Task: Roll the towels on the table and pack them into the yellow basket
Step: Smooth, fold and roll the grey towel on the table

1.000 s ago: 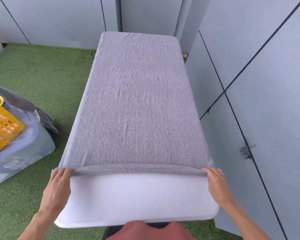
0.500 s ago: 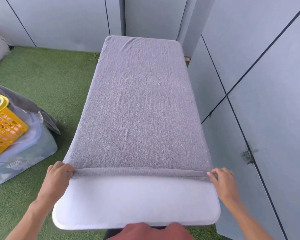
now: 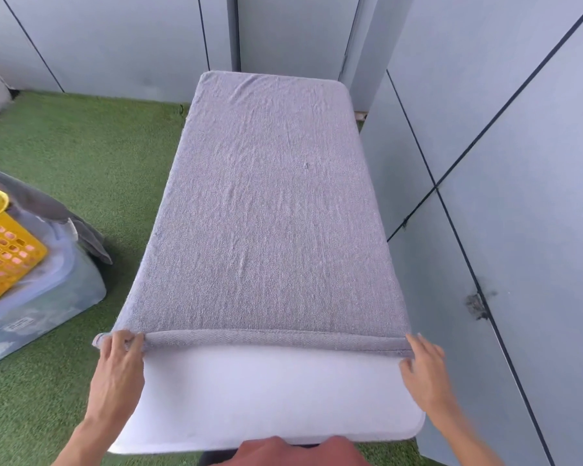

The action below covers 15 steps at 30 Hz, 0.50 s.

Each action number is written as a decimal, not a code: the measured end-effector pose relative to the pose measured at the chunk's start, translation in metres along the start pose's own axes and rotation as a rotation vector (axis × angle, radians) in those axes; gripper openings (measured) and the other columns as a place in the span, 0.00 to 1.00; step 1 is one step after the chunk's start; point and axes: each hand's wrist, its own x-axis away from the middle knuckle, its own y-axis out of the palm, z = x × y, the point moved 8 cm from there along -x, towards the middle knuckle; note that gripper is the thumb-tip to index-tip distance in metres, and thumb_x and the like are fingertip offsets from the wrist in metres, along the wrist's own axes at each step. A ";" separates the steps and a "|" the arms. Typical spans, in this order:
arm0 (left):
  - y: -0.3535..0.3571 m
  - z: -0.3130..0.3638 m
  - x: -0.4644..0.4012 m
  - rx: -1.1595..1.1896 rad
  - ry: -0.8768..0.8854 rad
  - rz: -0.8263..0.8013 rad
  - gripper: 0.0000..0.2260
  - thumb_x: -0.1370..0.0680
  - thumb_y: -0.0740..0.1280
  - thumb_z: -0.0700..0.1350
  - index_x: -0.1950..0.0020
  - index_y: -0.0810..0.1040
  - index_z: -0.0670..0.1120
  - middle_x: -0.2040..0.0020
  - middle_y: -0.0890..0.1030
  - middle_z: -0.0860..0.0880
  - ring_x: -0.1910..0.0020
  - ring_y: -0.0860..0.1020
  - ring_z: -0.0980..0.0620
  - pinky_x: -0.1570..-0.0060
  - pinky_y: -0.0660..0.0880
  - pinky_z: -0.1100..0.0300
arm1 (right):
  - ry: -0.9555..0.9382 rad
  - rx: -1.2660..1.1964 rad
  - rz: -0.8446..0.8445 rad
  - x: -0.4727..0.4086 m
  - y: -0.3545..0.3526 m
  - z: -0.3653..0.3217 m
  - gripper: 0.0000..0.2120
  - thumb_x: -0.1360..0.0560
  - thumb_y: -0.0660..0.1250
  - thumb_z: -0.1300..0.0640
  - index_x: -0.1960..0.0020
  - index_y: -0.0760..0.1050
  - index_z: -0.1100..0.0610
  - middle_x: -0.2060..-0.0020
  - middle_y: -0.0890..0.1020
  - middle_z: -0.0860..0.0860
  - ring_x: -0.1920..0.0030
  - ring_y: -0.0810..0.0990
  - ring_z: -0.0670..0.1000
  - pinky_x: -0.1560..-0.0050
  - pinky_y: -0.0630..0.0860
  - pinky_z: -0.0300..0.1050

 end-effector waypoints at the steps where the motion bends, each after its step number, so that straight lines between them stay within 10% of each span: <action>1: 0.001 0.000 -0.001 0.020 -0.010 -0.002 0.21 0.37 0.71 0.24 0.46 0.77 0.35 0.49 0.71 0.38 0.50 0.67 0.37 0.58 0.77 0.40 | -0.017 0.002 -0.028 0.001 0.005 -0.006 0.25 0.28 0.66 0.67 0.32 0.70 0.66 0.31 0.67 0.62 0.32 0.67 0.62 0.31 0.64 0.53; 15: 0.006 -0.031 -0.020 0.096 -0.011 -0.220 0.11 0.25 0.64 0.31 0.45 0.79 0.41 0.53 0.79 0.44 0.53 0.76 0.41 0.57 0.71 0.50 | -0.131 0.001 -0.075 -0.011 -0.011 -0.006 0.17 0.25 0.60 0.71 0.41 0.76 0.59 0.45 0.80 0.54 0.43 0.77 0.57 0.43 0.71 0.49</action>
